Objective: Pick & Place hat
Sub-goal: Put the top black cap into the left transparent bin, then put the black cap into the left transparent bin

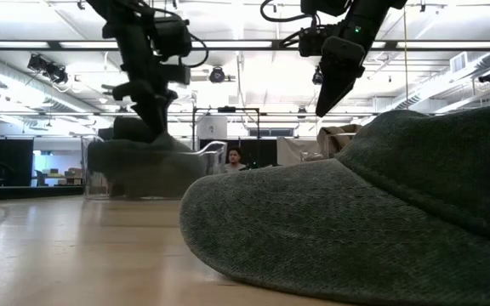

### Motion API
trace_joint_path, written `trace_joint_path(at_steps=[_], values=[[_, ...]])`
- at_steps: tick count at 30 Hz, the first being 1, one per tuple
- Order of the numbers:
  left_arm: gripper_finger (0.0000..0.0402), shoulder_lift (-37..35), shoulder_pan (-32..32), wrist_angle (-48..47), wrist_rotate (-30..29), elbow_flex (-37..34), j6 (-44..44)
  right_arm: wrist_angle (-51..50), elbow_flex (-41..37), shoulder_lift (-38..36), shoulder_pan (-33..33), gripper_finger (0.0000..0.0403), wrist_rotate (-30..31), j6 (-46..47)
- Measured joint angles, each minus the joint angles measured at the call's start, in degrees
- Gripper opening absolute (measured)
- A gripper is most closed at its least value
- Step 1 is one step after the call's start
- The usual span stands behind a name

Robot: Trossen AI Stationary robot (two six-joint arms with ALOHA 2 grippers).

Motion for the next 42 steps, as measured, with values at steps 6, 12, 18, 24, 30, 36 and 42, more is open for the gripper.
trace_joint_path(at_steps=[6,12,18,24,30,36,42], values=[[0.0123,0.2,-0.1,-0.3,-3.9,0.0,-1.3,0.0,0.0,0.0,0.0,0.0159,0.0,0.0],[0.0192,-0.5,-2.5,-1.0,-4.3,0.4,-3.9,0.0,0.0,0.0,0.0,0.0159,0.0,0.1],[0.0213,-1.4,-6.3,-2.9,-7.5,4.7,-5.9,0.0,0.0,0.0,0.0,0.0159,0.0,0.2],[0.0207,-1.5,-6.9,-8.3,-14.7,9.9,-8.1,-0.1,0.0,0.0,0.0,0.0159,0.0,0.2],[0.0206,-1.5,-6.6,-9.9,-12.2,10.4,-13.4,0.0,0.0,0.0,0.0,0.0159,0.0,0.2],[0.0205,-1.5,-10.9,-3.3,5.0,10.4,-16.7,-1.1,0.0,0.0,2.3,0.0159,-1.3,0.2],[0.0195,-1.1,-17.6,3.9,12.4,10.4,-15.1,-1.4,0.0,0.0,11.4,0.0159,-4.5,-1.3]])
